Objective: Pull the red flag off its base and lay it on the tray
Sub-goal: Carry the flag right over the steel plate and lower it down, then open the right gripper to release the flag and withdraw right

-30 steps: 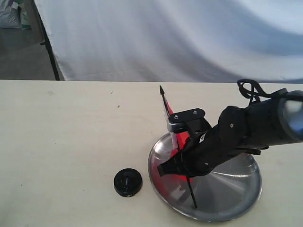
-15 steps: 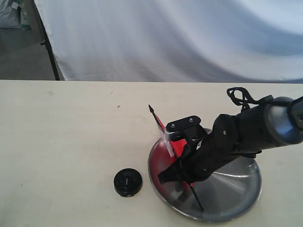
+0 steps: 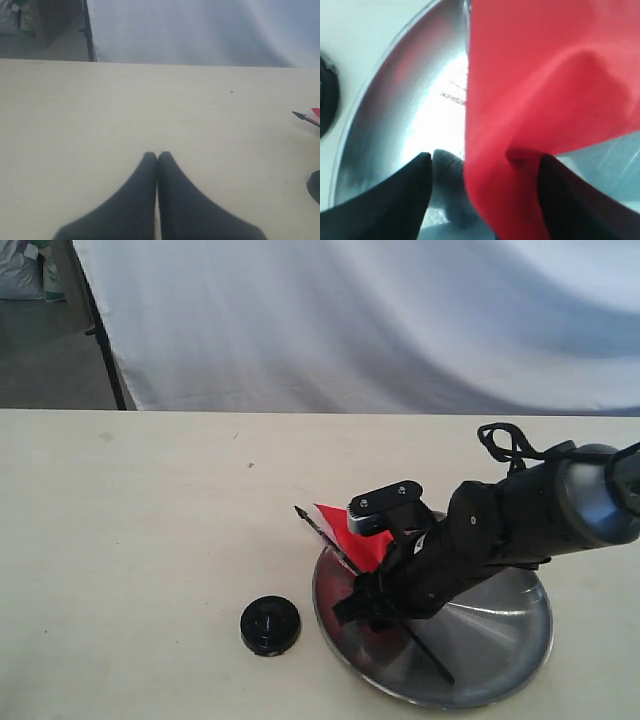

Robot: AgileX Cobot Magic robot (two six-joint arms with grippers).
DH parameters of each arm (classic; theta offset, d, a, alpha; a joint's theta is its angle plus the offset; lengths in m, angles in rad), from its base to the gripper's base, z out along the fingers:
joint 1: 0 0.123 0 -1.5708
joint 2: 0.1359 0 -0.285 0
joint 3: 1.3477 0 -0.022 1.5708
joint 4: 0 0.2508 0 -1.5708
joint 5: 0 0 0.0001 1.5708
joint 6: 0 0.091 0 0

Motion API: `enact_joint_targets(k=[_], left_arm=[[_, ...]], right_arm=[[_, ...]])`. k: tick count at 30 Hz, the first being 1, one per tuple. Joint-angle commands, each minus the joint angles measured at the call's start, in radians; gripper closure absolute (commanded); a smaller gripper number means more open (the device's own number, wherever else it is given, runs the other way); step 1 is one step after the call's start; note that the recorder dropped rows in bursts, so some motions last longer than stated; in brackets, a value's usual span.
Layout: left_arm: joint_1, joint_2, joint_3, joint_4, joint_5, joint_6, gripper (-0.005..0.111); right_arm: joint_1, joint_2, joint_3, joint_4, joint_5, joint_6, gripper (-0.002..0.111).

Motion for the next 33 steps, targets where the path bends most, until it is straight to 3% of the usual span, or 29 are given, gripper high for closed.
enact_joint_targets(k=[1, 7, 8, 11, 17, 30, 33], left_arm=[[0.001, -0.003, 0.003, 0.004, -0.003, -0.001, 0.107], [0.001, -0.003, 0.003, 0.004, -0.003, -0.001, 0.107], [0.001, -0.003, 0.003, 0.004, -0.003, -0.001, 0.107], [0.001, -0.003, 0.003, 0.004, -0.003, -0.001, 0.107], [0.001, -0.003, 0.003, 0.004, -0.003, -0.001, 0.107], [0.001, -0.003, 0.003, 0.004, -0.003, -0.001, 0.107], [0.001, -0.003, 0.003, 0.004, -0.003, -0.001, 0.107]], right_arm=[[-0.007, -0.049, 0.010, -0.012, 0.111, -0.004, 0.050], [-0.007, -0.399, 0.010, -0.014, 0.292, 0.012, 0.053], [-0.007, -0.480, 0.010, -0.008, 0.311, 0.022, 0.063], [0.003, -0.657, 0.012, -0.005, 0.367, 0.022, 0.108], [0.058, -0.872, 0.017, 0.026, 0.472, 0.032, 0.108], [0.058, -1.047, 0.017, 0.051, 0.488, 0.082, 0.108], [0.058, -1.076, 0.029, 0.013, 0.467, -0.064, 0.108]])
